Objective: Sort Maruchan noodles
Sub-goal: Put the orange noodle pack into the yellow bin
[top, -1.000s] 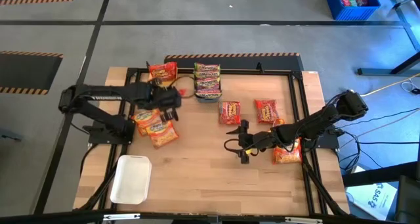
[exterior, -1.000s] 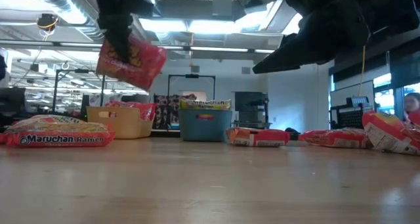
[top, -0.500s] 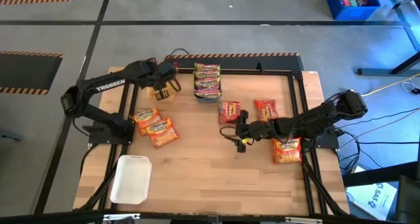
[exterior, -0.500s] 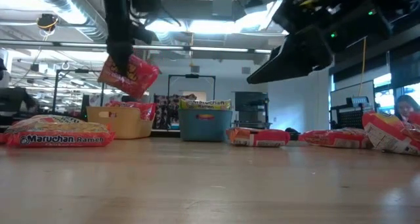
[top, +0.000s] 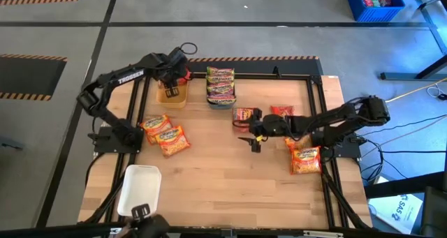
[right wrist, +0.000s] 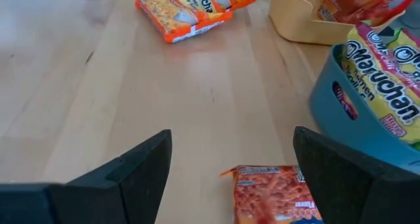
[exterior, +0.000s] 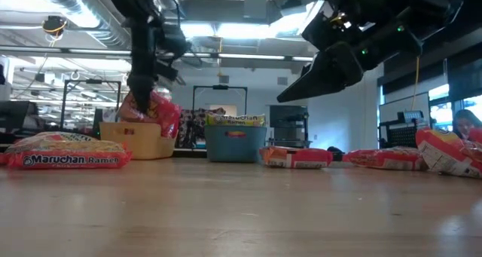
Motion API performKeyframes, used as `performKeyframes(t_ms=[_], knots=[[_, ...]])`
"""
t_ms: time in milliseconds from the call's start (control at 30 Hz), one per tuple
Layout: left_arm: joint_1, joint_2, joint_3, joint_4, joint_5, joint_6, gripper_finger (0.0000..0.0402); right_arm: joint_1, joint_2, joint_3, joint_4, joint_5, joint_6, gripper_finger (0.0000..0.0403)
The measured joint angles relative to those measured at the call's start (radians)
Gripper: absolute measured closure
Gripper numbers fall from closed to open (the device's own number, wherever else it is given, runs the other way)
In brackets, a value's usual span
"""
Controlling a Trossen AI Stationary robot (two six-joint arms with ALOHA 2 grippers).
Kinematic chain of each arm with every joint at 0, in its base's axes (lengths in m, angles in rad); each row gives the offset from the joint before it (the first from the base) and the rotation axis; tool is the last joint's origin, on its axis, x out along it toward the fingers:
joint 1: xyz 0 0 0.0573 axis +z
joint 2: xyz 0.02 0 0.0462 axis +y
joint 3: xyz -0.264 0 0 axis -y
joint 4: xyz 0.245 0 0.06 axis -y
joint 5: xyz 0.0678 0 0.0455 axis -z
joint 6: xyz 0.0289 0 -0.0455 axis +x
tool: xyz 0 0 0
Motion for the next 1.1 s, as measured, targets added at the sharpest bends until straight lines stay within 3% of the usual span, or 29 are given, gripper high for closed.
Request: performKeyframes(t_ms=[167,400,667,1100], knots=[[0.053,0.047,0.000,0.031,0.146,0.063,0.0288,-0.040,0.000,0.000,0.010,-0.045,-0.004,0.0100],[0.097,0.088,0.000,0.101,0.267,0.114,0.0288,-0.086,0.000,0.000,0.025,-0.095,-0.026,0.0100],[0.108,0.135,0.000,0.122,0.257,0.131,0.0277,-0.105,0.000,0.000,0.029,-0.120,-0.029,0.0100],[0.109,0.158,0.000,0.131,0.123,0.094,0.0228,-0.102,0.000,0.000,0.028,-0.120,-0.029,0.0100]])
